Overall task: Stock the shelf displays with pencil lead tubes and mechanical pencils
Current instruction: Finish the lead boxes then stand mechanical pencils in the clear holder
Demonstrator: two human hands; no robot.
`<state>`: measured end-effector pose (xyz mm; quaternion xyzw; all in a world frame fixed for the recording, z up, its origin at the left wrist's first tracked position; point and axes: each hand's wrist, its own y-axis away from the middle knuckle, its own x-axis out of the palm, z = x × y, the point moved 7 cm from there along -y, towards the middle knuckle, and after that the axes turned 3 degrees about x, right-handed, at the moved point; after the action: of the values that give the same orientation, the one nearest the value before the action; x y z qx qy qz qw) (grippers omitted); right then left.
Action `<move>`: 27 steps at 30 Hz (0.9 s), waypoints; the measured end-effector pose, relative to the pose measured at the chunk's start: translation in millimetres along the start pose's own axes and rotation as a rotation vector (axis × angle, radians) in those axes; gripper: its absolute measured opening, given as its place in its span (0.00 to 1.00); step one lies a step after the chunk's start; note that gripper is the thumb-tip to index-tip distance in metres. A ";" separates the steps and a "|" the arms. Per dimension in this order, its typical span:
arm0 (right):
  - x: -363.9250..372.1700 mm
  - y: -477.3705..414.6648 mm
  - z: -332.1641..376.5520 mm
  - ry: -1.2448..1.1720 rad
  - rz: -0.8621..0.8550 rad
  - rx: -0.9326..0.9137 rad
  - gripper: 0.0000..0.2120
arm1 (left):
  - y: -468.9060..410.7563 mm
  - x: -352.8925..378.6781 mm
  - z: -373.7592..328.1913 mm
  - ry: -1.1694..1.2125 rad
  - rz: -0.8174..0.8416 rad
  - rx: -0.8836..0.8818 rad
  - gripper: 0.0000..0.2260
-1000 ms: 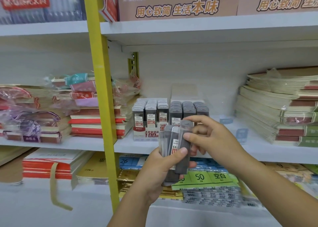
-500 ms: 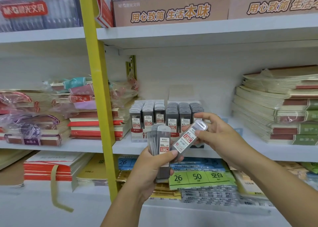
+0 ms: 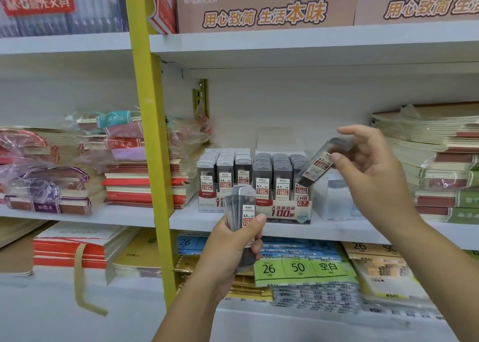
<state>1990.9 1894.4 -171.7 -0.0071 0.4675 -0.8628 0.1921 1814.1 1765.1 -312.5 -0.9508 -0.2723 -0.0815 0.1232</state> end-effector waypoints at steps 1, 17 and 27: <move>4.8 -0.9 -5.2 0.058 0.027 0.007 0.20 | -0.8 0.6 1.1 0.003 0.016 0.001 0.16; 36.8 -5.1 -42.1 0.830 0.082 -0.022 0.15 | 8.4 -0.1 -4.5 -0.008 0.156 -0.034 0.18; 112.3 51.1 5.9 -0.082 0.461 0.338 0.17 | 25.0 -6.9 -16.5 0.124 0.251 -0.007 0.13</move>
<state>1904.6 1826.7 -228.6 0.0966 0.2981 -0.8611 0.4004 1820.3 1736.5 -303.0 -0.9709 -0.1430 -0.1249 0.1459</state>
